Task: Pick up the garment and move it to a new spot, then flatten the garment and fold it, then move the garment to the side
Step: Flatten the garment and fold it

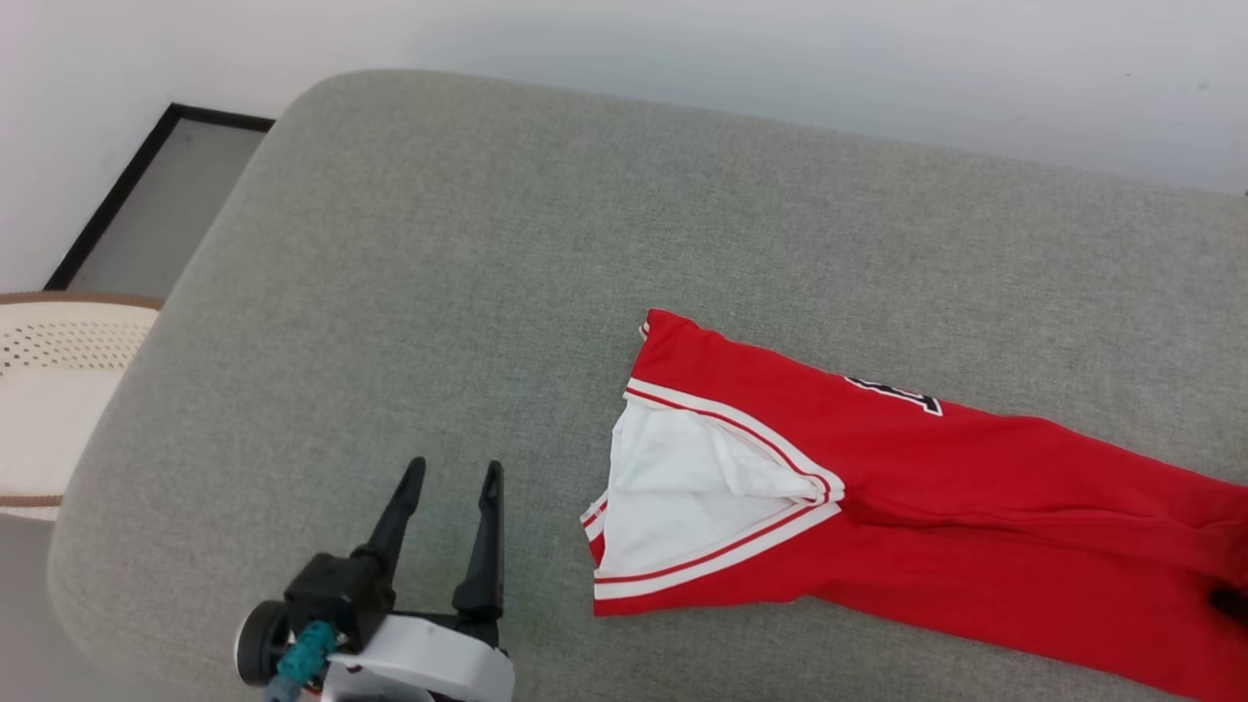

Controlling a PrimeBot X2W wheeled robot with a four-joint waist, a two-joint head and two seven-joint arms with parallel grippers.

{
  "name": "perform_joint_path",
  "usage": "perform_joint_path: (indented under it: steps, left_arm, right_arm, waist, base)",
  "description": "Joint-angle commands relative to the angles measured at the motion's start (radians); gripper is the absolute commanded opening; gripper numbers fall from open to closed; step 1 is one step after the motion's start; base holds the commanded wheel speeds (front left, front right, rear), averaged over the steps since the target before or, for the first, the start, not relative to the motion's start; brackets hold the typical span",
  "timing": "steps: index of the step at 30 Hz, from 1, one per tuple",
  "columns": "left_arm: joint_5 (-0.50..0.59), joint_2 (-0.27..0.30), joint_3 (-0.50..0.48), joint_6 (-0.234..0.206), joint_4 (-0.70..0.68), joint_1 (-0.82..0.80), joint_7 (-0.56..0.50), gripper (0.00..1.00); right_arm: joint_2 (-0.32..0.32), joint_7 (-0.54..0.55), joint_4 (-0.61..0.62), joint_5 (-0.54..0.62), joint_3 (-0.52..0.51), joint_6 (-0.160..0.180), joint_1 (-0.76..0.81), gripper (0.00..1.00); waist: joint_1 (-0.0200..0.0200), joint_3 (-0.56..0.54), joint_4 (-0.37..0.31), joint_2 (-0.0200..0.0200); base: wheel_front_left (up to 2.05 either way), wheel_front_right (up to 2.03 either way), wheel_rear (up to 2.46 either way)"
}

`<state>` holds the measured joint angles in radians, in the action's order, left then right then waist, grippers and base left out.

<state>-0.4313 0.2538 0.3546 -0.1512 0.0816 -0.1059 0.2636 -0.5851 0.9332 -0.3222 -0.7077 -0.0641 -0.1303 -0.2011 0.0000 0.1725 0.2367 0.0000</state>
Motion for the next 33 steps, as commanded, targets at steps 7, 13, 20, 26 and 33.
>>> perform_joint_path:
  steps: [7,13,20,26,33]
  left_arm:
    - [0.085,-0.067,-0.071,0.072,0.051,0.012,0.001,1.00]
    - [0.130,-0.097,-0.123,0.118,0.076,0.022,0.001,1.00]
    - [0.188,-0.102,-0.169,0.153,0.069,0.032,0.001,1.00]
    - [0.219,-0.107,-0.209,0.181,0.045,0.027,0.001,1.00]
    - [0.245,-0.110,-0.223,0.213,0.058,0.017,0.001,1.00]
  right_arm:
    - [0.057,0.012,-0.026,0.039,-0.013,0.000,0.002,0.00]
    - [0.069,-0.008,-0.019,0.053,-0.034,0.000,-0.028,0.00]
    - [0.066,-0.056,-0.026,0.077,-0.070,0.000,-0.077,0.00]
    - [0.039,-0.095,-0.053,0.081,-0.111,0.000,-0.121,0.00]
    - [-0.027,-0.144,-0.089,0.121,-0.193,0.000,-0.143,0.00]
  waist:
    - [0.0000,0.028,0.001,0.0000]
    - [0.0000,0.027,-0.021,0.0000]
    - [0.0000,0.025,-0.081,0.0000]
    - [0.0000,0.040,-0.142,0.0000]
    - [0.0000,0.062,-0.187,0.0000]
  base:
    - [0.00,0.00,0.00]
    - [0.00,0.00,0.00]
    - [0.00,0.00,0.00]
    - [0.00,0.00,0.00]
    - [0.00,0.00,0.00]
